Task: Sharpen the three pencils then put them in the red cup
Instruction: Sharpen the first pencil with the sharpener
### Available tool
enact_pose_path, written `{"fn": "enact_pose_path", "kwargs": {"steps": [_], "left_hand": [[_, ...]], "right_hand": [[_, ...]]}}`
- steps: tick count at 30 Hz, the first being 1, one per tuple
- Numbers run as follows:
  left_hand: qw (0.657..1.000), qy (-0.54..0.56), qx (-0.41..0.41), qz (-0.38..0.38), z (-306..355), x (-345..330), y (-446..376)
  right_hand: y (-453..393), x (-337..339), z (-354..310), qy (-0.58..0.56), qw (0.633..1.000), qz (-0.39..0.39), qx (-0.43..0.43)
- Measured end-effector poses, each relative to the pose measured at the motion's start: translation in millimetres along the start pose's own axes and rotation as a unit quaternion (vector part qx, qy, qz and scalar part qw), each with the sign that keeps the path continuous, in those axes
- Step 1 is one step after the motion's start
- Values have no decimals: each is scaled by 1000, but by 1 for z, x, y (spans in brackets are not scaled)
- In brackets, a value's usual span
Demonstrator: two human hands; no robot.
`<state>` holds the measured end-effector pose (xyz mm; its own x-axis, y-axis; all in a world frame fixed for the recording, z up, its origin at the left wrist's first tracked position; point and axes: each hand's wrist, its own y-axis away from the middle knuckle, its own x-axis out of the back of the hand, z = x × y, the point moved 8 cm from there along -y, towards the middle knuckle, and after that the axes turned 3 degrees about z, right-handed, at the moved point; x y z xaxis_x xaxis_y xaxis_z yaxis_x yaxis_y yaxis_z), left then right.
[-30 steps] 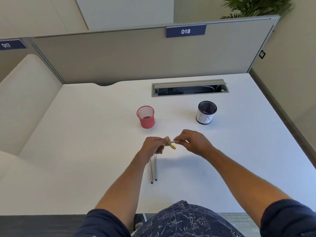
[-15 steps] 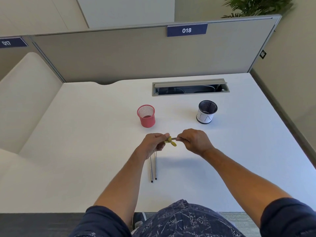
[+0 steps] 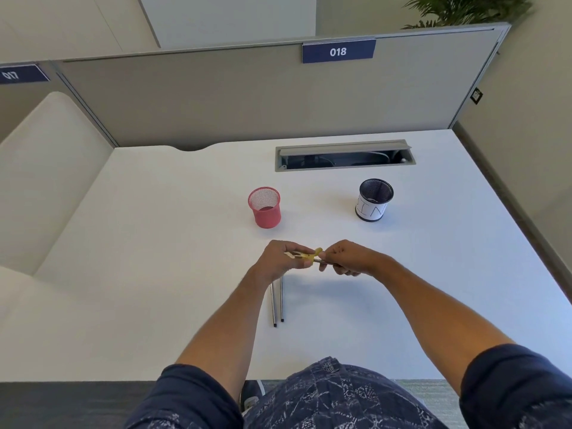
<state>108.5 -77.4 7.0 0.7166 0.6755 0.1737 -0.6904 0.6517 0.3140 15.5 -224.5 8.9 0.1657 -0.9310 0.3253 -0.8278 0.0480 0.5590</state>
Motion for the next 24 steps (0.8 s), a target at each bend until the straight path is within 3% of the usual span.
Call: {"fn": "enact_pose_path", "kwargs": {"steps": [5,7,12,19,22,24], "left_hand": [[1000,-4,6,27,1,4,0],[999,-11,20,36,1,6,1],[995,15,77,61,-8,8,0],[980,126,140,62,-6,-1,5],[977,148,147,39,-7,-4,8],[980,145,137,24,-8,-3,9]], "right_hand": [[0,7,-6,76,993,58,68],[1,15,-7,124,979,117,109],[19,21,-18,301,868,302,255],[41,13,-37,330,764,396,389],[44,12,-42,334,752,395,408],[42,12,-41,331,765,388,393]]}}
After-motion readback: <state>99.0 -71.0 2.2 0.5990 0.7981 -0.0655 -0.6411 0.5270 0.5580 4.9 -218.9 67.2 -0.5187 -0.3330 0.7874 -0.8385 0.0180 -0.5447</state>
